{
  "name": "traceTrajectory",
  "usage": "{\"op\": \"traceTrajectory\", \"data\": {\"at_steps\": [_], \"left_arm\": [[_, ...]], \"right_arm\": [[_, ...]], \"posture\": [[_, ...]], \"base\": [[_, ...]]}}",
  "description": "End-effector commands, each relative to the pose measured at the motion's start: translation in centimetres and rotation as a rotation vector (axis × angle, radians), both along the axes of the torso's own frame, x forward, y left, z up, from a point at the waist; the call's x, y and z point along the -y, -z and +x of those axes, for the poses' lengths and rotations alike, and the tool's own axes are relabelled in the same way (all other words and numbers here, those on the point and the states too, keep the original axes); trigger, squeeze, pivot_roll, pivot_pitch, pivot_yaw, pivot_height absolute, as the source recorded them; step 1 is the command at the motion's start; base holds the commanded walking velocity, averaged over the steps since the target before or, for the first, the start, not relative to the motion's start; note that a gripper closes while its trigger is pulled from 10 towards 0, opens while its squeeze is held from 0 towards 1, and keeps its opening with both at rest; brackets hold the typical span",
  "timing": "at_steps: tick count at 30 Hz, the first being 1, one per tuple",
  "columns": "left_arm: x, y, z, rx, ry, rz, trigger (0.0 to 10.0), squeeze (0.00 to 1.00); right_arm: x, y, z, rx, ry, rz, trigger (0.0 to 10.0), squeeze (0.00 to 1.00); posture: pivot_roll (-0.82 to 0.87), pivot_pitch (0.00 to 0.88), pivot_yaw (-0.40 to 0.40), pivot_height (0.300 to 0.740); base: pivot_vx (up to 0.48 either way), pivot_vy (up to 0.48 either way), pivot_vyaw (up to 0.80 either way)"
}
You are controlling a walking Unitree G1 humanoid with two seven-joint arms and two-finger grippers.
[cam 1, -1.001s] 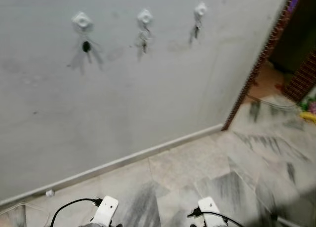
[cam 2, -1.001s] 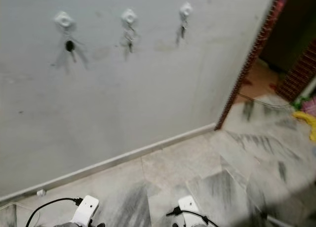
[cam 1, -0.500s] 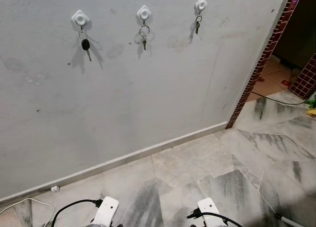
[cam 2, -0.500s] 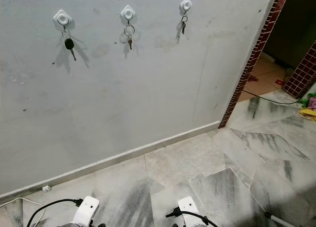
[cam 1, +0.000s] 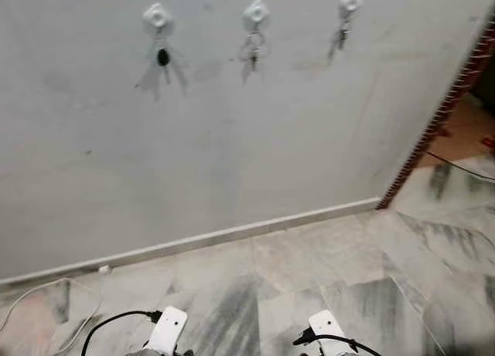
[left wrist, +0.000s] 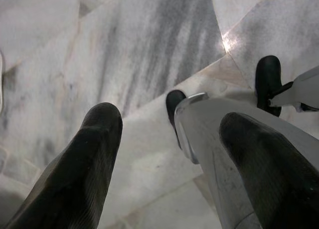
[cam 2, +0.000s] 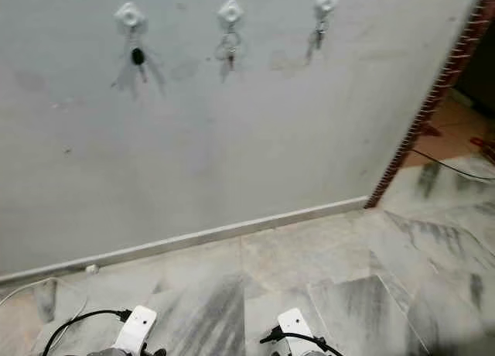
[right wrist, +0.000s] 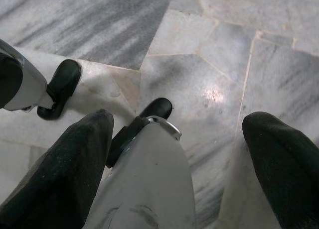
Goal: Hang keys on a hook
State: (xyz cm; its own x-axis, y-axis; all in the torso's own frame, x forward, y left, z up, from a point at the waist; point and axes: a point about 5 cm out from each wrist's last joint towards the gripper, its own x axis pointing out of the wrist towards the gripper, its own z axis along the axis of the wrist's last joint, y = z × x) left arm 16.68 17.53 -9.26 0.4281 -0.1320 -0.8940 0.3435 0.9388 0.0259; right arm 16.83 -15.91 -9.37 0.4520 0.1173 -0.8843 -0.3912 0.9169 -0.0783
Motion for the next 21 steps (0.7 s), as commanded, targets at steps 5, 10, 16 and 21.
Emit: {"op": "traceTrajectory", "data": {"at_steps": [5,10,16,21], "left_arm": [[-0.29,0.2,-0.43,-0.023,-0.019,0.021,10.0,0.0],[-0.39,0.2,-0.47,-0.027,-0.011,0.026,10.0,0.0],[-0.45,0.16,-0.38,-0.019,0.002,0.036,10.0,0.0],[-0.46,0.15,-0.37,-0.016,-0.008,0.035,10.0,0.0]], "right_arm": [[-0.06,0.03,-0.09,-0.004,-0.037,-0.003,10.0,0.0],[-0.16,0.03,-0.1,-0.002,-0.038,0.0,10.0,0.0],[-0.2,0.03,-0.09,0.0,-0.04,-0.002,10.0,0.0],[-0.18,0.03,-0.08,-0.002,-0.046,-0.005,10.0,0.0]], "posture": [[0.07,0.047,-0.003,0.74],[0.07,0.038,-0.003,0.74],[0.06,0.037,-0.004,0.74],[0.07,0.039,-0.008,0.74]], "base": [[0.0,0.0,0.8],[0.0,0.0,0.8],[0.0,0.0,0.8],[0.0,0.0,0.8]]}}
